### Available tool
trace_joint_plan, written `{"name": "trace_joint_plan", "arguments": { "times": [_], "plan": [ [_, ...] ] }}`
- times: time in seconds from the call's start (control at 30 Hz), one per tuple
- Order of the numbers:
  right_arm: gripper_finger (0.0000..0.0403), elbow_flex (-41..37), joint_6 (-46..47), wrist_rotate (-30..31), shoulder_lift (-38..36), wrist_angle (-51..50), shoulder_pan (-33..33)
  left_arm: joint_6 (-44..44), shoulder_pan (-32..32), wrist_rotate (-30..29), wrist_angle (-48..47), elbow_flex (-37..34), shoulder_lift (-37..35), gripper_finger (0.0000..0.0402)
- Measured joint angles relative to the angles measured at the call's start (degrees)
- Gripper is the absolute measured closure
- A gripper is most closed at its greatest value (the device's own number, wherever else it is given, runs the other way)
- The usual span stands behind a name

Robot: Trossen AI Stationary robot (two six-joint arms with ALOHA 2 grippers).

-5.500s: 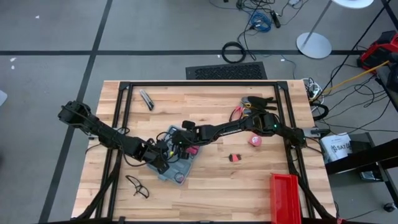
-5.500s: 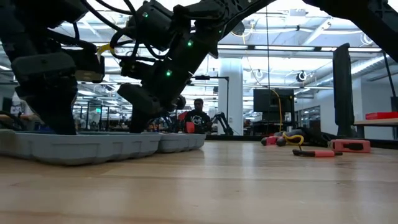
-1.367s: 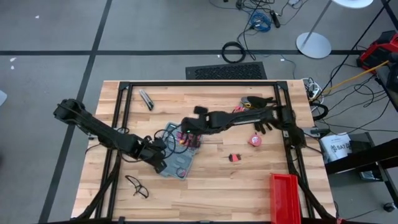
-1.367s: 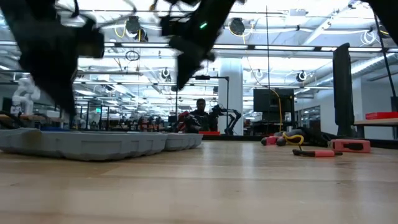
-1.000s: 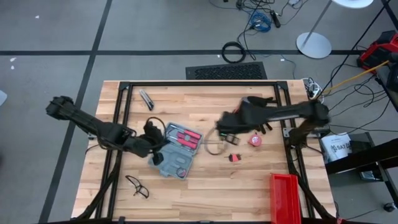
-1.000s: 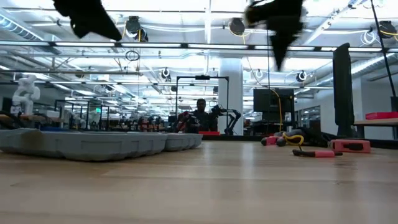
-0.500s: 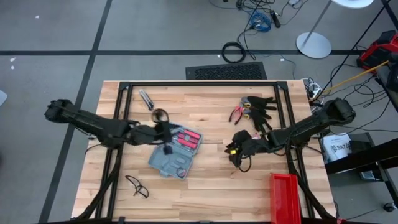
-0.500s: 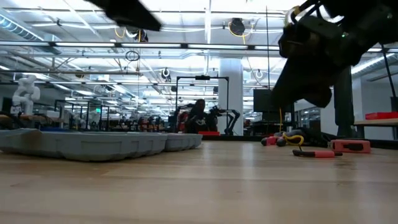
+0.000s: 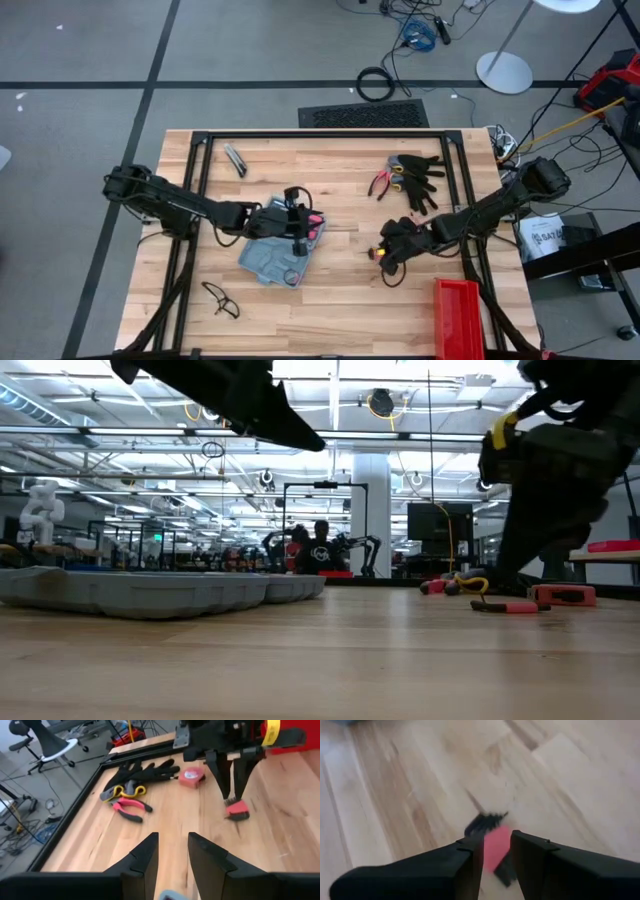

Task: Prefit tool cases
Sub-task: Put the pink hex key into the gray prefit tool case

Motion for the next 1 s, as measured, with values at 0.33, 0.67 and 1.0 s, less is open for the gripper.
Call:
{"name": "trace_joint_plan", "arguments": {
  "times": [0.33, 0.67, 1.0],
  "plan": [
    [0.0321, 0.0, -1.7, 4.4, 3.1, -0.3, 0.9, -2.3, 0.1, 0.0, 0.0, 0.0, -0.6, 0.029],
    [0.0321, 0.1, -3.8, 4.6, 6.3, 6.1, 0.6, -3.4, 0.2, 0.0, -0.4, 0.0, -0.6, 0.029],
    [0.0321, 0.1, -3.6, 4.9, 10.0, 9.6, -0.6, -3.4, 0.2, 0.0, -0.5, 0.0, -0.6, 0.029]
  ]
}}
